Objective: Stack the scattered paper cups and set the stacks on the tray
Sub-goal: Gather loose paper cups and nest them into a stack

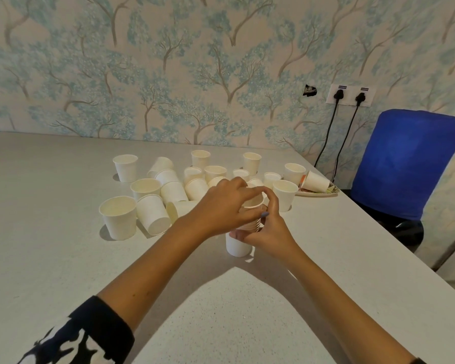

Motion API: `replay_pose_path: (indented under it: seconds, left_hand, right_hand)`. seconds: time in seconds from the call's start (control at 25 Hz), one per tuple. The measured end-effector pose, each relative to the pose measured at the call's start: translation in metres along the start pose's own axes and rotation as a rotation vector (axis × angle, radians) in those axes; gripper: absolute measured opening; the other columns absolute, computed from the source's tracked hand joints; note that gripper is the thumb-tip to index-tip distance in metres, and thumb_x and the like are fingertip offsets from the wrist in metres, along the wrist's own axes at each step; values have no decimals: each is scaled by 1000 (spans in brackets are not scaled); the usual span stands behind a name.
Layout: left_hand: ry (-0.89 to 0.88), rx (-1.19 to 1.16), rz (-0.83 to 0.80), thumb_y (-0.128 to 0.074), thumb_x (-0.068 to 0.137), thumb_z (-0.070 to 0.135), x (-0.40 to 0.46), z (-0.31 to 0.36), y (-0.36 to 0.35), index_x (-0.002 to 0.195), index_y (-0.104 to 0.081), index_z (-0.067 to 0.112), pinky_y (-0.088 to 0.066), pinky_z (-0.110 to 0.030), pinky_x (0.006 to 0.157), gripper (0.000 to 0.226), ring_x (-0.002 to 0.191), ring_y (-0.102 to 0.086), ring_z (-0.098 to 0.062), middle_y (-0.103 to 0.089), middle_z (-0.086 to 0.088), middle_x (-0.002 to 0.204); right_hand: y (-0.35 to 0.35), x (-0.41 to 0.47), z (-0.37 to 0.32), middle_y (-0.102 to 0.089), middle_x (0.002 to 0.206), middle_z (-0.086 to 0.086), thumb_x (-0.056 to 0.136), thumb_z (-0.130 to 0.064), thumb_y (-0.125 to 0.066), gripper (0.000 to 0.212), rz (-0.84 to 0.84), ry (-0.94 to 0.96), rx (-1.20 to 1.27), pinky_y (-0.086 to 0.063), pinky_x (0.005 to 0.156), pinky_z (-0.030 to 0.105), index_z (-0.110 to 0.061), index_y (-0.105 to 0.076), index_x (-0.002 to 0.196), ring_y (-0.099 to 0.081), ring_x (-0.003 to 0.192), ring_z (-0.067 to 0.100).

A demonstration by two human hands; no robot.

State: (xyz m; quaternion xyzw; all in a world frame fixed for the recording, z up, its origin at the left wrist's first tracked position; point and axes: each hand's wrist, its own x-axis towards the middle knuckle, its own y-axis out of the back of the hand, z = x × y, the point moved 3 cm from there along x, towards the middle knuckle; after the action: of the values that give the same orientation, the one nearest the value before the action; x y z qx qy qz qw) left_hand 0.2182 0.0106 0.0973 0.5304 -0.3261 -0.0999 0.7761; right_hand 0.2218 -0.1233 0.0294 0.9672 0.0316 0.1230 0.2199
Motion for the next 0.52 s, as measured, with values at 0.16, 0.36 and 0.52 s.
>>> replay_pose_path:
  seconds: [0.16,0.36,0.52]
  left_hand:
    - [28,-108,-59,-45,90,58,-5,-6,-19,145,-31,36,-42,-33,96,62,123,-44,-25,-37,-5,143]
    - [37,-244,-44,-61,84,49,-9,-13,-24,145,-29,39,-35,-21,88,70,129,-39,-19,-26,0,150]
    - [37,-308,5,-66,79,54,-17,-16,-24,141,-35,42,-36,-23,92,70,130,-36,-16,-30,2,147]
  right_hand:
    - [0,0,0,-53,117,-10,61,-17,-87,113,2,0,33,-49,71,9,-45,-10,140,-58,100,6]
    - [-3,-6,-3,-50,109,-28,60,-23,-87,106,-23,1,-8,-48,67,7,-38,-19,140,-57,96,-3]
    - [-11,-18,5,-50,107,-31,64,-28,-86,90,-34,-42,-37,-42,69,6,-40,-28,132,-53,95,-2]
